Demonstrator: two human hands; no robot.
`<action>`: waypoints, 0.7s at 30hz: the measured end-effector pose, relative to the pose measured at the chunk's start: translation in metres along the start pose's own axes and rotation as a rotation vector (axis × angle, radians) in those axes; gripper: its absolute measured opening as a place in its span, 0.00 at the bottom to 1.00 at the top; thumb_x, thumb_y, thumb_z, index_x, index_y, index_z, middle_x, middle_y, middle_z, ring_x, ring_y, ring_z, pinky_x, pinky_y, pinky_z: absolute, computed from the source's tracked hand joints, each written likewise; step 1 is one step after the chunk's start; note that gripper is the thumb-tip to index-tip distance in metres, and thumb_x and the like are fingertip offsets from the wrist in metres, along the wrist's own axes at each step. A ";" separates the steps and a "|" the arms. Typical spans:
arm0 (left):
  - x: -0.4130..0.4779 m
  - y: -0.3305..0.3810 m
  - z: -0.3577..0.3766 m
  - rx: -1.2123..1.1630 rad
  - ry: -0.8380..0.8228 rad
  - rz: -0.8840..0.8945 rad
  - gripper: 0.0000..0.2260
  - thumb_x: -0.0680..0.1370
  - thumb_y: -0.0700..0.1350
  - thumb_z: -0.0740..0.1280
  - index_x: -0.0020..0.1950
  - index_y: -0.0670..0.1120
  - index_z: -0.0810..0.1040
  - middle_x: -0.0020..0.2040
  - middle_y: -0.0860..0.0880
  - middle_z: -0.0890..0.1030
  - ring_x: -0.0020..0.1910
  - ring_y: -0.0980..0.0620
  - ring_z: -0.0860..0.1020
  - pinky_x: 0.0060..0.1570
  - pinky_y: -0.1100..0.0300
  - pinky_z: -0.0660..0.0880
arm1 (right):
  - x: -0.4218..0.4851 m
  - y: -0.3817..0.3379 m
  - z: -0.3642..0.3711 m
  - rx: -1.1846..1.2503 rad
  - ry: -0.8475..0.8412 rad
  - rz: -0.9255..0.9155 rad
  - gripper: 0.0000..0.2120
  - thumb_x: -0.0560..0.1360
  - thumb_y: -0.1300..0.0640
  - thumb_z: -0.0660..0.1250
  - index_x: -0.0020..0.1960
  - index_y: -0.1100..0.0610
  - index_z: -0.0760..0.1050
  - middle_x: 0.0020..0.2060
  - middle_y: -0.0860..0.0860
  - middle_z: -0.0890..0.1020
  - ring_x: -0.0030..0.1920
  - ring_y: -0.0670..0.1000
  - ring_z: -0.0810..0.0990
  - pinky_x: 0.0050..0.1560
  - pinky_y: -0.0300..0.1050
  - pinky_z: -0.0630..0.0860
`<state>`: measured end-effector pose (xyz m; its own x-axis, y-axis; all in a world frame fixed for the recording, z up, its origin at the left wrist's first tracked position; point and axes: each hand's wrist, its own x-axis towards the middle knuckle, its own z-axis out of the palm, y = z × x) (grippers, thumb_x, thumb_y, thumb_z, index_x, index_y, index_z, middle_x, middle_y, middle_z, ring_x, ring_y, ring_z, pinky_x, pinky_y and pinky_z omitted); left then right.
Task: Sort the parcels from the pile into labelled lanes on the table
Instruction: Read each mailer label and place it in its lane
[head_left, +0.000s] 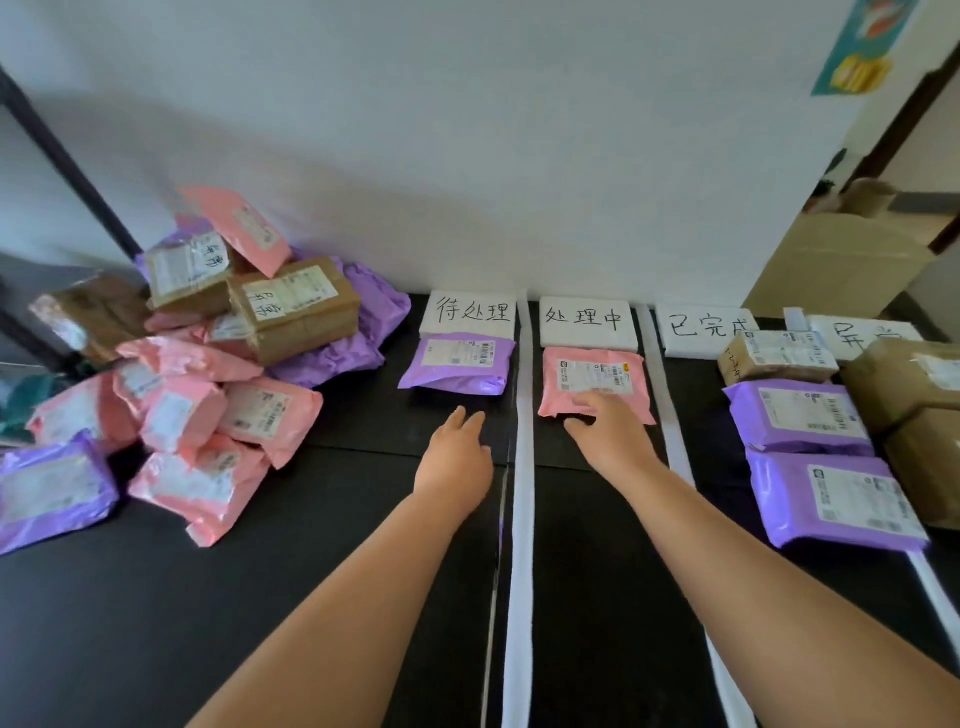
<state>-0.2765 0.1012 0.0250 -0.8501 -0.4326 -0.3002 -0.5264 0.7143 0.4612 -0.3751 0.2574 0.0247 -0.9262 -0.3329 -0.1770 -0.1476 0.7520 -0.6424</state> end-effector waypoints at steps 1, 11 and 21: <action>-0.006 -0.011 -0.006 -0.008 0.015 -0.005 0.25 0.84 0.45 0.59 0.80 0.50 0.57 0.81 0.49 0.53 0.78 0.48 0.59 0.73 0.52 0.65 | -0.009 -0.008 0.005 0.003 -0.004 -0.004 0.19 0.81 0.57 0.66 0.71 0.54 0.72 0.69 0.52 0.74 0.67 0.52 0.74 0.55 0.39 0.66; -0.078 -0.163 -0.084 -0.078 0.071 0.041 0.23 0.84 0.44 0.59 0.79 0.49 0.61 0.80 0.49 0.57 0.78 0.48 0.58 0.74 0.53 0.61 | -0.096 -0.123 0.099 0.018 -0.013 -0.040 0.20 0.80 0.53 0.66 0.71 0.52 0.72 0.68 0.50 0.74 0.52 0.46 0.75 0.51 0.40 0.70; -0.103 -0.278 -0.153 -0.152 0.195 -0.016 0.18 0.82 0.41 0.59 0.72 0.48 0.70 0.73 0.47 0.69 0.69 0.47 0.70 0.67 0.54 0.69 | -0.136 -0.223 0.184 0.062 -0.101 -0.079 0.22 0.80 0.52 0.67 0.73 0.51 0.70 0.70 0.50 0.71 0.61 0.50 0.76 0.53 0.41 0.69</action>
<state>-0.0446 -0.1367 0.0551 -0.8207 -0.5519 -0.1480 -0.5232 0.6218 0.5828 -0.1523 0.0302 0.0546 -0.8726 -0.4474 -0.1958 -0.1939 0.6854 -0.7019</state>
